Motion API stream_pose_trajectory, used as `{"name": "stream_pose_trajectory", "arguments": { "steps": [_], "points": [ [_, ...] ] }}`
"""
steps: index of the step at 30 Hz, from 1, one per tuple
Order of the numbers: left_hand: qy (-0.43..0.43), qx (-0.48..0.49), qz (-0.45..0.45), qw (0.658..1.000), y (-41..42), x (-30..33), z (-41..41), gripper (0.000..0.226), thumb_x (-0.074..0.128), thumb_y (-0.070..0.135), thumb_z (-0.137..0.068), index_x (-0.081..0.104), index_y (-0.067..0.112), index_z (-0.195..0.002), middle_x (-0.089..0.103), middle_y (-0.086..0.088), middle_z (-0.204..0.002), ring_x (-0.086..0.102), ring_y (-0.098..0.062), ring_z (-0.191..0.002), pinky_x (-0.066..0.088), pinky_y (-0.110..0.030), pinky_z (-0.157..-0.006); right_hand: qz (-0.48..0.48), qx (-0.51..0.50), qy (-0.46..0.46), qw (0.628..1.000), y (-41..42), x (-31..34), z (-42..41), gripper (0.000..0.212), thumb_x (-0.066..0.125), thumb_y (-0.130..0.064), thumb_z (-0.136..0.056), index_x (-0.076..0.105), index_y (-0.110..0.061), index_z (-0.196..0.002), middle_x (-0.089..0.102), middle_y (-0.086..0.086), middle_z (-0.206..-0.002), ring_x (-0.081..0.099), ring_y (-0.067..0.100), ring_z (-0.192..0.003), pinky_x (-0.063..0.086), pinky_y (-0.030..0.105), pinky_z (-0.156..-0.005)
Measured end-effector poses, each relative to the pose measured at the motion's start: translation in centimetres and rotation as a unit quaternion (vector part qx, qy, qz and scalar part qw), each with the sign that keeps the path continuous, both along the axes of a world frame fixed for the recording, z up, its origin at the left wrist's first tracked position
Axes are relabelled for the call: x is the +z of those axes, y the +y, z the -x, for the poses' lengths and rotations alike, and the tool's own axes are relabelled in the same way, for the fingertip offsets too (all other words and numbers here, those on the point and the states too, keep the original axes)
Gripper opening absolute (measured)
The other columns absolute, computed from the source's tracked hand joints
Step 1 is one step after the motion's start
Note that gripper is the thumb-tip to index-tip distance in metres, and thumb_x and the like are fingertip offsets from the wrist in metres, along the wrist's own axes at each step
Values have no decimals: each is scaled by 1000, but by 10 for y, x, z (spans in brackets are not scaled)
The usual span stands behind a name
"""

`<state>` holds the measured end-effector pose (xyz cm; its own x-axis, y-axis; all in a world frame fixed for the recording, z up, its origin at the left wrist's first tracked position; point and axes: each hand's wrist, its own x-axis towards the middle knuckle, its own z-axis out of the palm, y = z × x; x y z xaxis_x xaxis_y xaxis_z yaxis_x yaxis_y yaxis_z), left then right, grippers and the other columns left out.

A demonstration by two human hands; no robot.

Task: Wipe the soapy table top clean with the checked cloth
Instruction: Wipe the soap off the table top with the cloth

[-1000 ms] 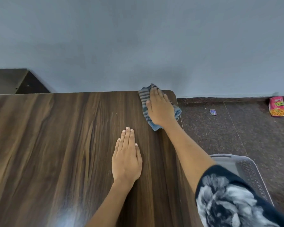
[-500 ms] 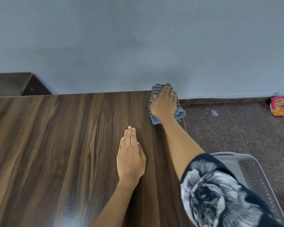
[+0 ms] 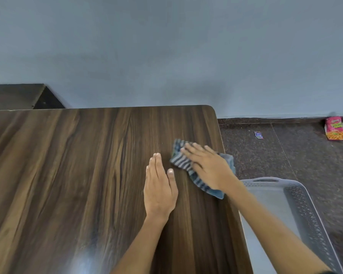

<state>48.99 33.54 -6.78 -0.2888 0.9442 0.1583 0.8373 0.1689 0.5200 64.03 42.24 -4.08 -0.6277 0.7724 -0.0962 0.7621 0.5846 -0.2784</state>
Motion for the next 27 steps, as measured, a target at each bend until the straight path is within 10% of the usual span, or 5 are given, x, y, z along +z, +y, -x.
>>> {"name": "stream_pose_trajectory", "arguments": {
  "steps": [7, 15, 27],
  "points": [
    [21, 63, -9, 998, -11, 0, -1, 58, 21, 38, -97, 26, 1, -141, 40, -17, -143, 30, -30, -137, 16, -37, -113, -43, -267, -41, 962, 58, -7, 50, 54, 22, -28, -99, 7, -12, -149, 9, 9, -157, 9, 25, -144, 9, 42, -116],
    [7, 174, 30, 984, -44, -1, 2, 75, 18, 54, -92, 18, -1, -143, 33, -23, -145, 25, -34, -138, 15, -41, -114, -58, -9, -2, 998, -59, -16, 78, 53, 19, -34, -96, 27, -20, -146, 30, 1, -152, 25, 19, -140, 17, 36, -114],
    [87, 58, 79, 991, -68, -6, 6, 77, 0, 56, -91, 18, 6, -146, 16, -10, -155, 9, -20, -144, 4, -32, -115, -36, -394, -22, 918, -32, -14, 37, 54, 20, -32, -100, 14, -7, -148, 15, 14, -155, 13, 30, -143, 12, 44, -116]
  ]
}}
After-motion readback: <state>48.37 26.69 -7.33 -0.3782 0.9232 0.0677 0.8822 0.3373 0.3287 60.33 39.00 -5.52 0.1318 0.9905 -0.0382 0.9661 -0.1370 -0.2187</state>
